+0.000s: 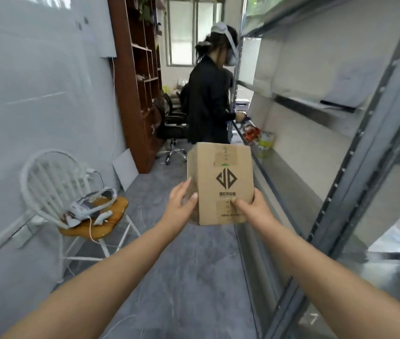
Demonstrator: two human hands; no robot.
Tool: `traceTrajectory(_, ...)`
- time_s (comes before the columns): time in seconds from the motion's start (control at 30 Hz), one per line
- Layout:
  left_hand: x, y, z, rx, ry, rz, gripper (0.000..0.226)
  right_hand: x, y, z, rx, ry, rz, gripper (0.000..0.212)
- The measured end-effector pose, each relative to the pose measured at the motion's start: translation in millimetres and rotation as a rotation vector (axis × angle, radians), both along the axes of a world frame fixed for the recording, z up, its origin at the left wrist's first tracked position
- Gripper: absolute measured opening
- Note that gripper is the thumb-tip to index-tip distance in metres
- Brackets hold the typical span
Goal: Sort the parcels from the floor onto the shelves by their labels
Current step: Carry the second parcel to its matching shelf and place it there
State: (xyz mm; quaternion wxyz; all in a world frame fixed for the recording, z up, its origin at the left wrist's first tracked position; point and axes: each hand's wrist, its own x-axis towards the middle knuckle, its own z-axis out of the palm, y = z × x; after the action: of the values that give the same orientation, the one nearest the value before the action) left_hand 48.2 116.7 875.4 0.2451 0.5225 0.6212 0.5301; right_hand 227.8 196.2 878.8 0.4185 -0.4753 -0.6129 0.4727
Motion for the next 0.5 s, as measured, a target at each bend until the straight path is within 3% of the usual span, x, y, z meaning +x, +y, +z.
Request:
traceTrajectory(0.1, -3.7, 2.1, 21.3, -0.028, -0.119, 0.010, 0.078, 1.6, 0.4, 21.6, 0.025, 0.047, 0.005, 0.049)
traceTrajectory(0.23, -10.3, 3.6, 44.8, -0.160, -0.417, -0.051, 0.117, 0.0, -1.3, 39.9, 0.022, 0.124, 0.056, 0.057)
traceTrajectory(0.3, -12.4, 4.8, 52.2, -0.189, -0.504, -0.174, 0.107, -1.5, -4.2, 47.7, 0.034, 0.142, 0.092, 0.061)
traceTrajectory(0.4, -9.9, 3.0, 60.3, -0.149, -0.488, -0.236, 0.086, -5.5, -11.3, 59.0, 0.091, 0.209, 0.102, 0.069)
traceTrajectory(0.5, -4.4, 1.9, 65.0, -0.093, -0.512, -0.229, 0.088, -10.1, -21.8, 67.1, 0.241, 0.105, 0.007, 0.084)
